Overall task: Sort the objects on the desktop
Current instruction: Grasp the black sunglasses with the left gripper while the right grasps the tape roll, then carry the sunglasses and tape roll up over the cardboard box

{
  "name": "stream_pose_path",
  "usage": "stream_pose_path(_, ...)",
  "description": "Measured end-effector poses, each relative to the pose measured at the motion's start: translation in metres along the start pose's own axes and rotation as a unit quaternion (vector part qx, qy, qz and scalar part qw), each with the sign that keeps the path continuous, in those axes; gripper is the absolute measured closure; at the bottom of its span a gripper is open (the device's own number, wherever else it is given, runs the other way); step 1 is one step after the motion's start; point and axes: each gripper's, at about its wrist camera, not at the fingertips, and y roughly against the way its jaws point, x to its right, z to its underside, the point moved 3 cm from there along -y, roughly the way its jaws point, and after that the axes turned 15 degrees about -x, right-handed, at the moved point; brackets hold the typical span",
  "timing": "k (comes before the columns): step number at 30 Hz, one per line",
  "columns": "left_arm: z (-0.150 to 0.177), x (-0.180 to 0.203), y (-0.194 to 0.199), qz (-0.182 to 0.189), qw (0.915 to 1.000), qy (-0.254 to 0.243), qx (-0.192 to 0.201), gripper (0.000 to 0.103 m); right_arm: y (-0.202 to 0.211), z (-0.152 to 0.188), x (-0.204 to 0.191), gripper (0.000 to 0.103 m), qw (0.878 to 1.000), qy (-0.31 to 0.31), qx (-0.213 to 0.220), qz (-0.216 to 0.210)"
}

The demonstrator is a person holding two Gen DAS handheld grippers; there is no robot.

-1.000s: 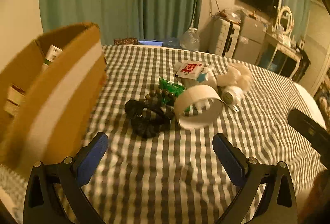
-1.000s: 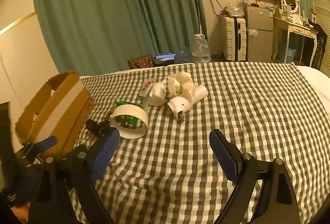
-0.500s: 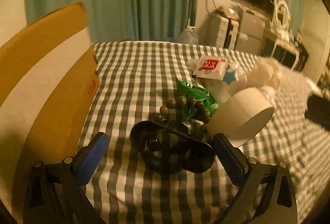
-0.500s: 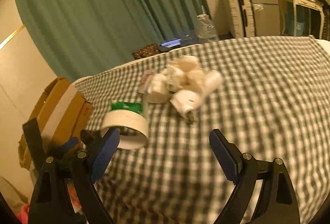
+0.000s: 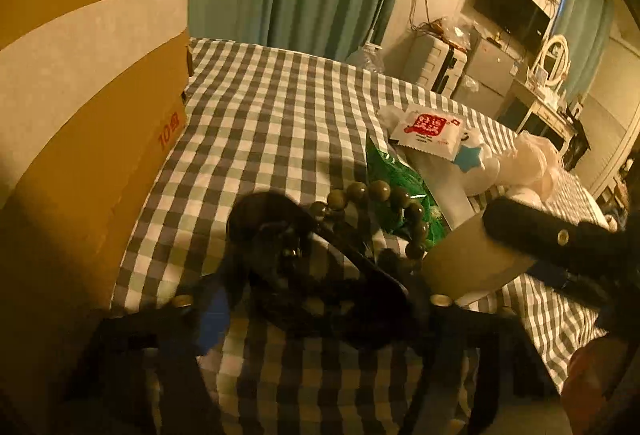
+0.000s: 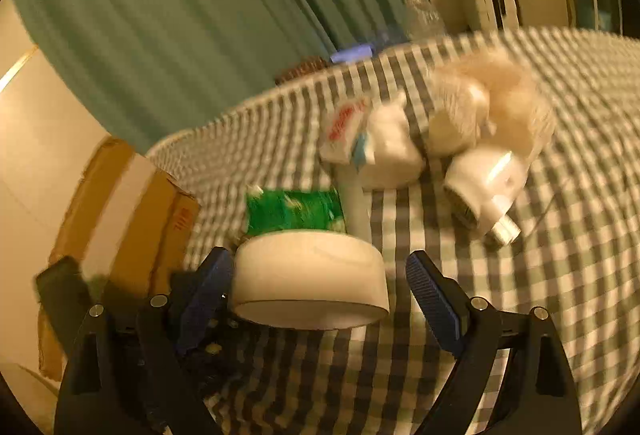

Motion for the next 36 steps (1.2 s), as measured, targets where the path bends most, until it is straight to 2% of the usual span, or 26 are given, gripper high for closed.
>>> stream_pose_path(2, 0.001, -0.003, 0.001, 0.007, 1.0, 0.004, 0.004, 0.037, -0.003, 0.004, 0.002, 0.016, 1.0, -0.007, -0.008, -0.019)
stream_pose_path(3, 0.001, -0.004, 0.002, 0.01, 0.9999, 0.004, 0.006, 0.037, -0.003, 0.006, 0.002, 0.021, 0.999, -0.004, -0.009, -0.03)
stream_pose_path(9, 0.001, -0.007, 0.021, 0.017, 0.9989, 0.004, 0.044, 0.037, 0.038, 0.021, -0.003, 0.022, 0.998, 0.043, 0.019, 0.046)
stream_pose_path(14, 0.001, 0.012, 0.057, 0.025, 0.9955, -0.034, 0.084, 0.037, 0.081, 0.031, 0.006, 0.022, 0.997, 0.036, 0.045, 0.054)
stream_pose_path(18, 0.011, 0.038, 0.086, 0.02, 0.9936, -0.06, 0.093, 0.037, 0.116, 0.04, 0.004, 0.022, 0.994, 0.043, 0.065, 0.073)
stream_pose_path(23, 0.031, 0.059, 0.115, 0.012, 0.9938, -0.065, 0.09, 0.037, 0.139, 0.054, -0.011, 0.022, 0.992, 0.054, 0.075, 0.084)
stream_pose_path(26, 0.033, 0.068, 0.131, 0.014, 0.9953, -0.053, 0.079, 0.037, 0.151, 0.061, -0.022, 0.022, 0.99, 0.066, 0.08, 0.098)
stream_pose_path(32, 0.019, 0.071, 0.187, 0.004, 0.9943, -0.043, 0.097, 0.037, 0.189, 0.072, -0.061, 0.022, 0.984, 0.098, 0.106, 0.108)
stream_pose_path(34, 0.013, 0.067, 0.21, 0.004, 0.993, -0.05, 0.107, 0.037, 0.203, 0.076, -0.077, 0.022, 0.982, 0.111, 0.116, 0.101)
stream_pose_path(36, 0.005, 0.063, 0.231, -0.012, 0.9917, -0.063, 0.112, 0.037, 0.211, 0.08, -0.095, 0.022, 0.979, 0.125, 0.125, 0.098)
